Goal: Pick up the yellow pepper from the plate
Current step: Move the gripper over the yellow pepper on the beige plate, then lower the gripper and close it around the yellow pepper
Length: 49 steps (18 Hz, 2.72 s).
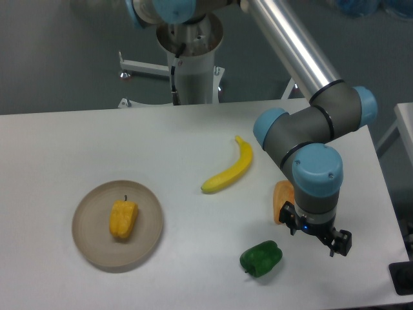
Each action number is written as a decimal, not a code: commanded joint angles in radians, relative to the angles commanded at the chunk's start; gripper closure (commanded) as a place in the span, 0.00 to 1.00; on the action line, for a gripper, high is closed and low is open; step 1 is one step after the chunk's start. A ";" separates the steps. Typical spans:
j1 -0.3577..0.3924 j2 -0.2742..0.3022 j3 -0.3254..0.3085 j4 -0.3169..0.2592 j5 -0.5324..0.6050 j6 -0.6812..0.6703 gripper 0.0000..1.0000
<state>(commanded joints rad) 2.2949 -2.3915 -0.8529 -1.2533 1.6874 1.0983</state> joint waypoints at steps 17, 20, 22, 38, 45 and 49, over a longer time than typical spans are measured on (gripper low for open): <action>-0.127 0.222 -0.224 -0.124 -0.126 -0.354 0.00; -0.205 0.270 -0.325 -0.118 -0.187 -0.504 0.00; -0.265 0.278 -0.362 -0.109 -0.202 -0.599 0.00; -0.462 0.249 -0.520 0.129 -0.204 -0.841 0.00; -0.460 0.245 -0.512 0.130 -0.201 -0.813 0.00; -0.462 0.232 -0.518 0.133 -0.179 -0.805 0.00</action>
<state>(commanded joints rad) 1.8331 -2.1598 -1.3714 -1.1198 1.5079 0.2930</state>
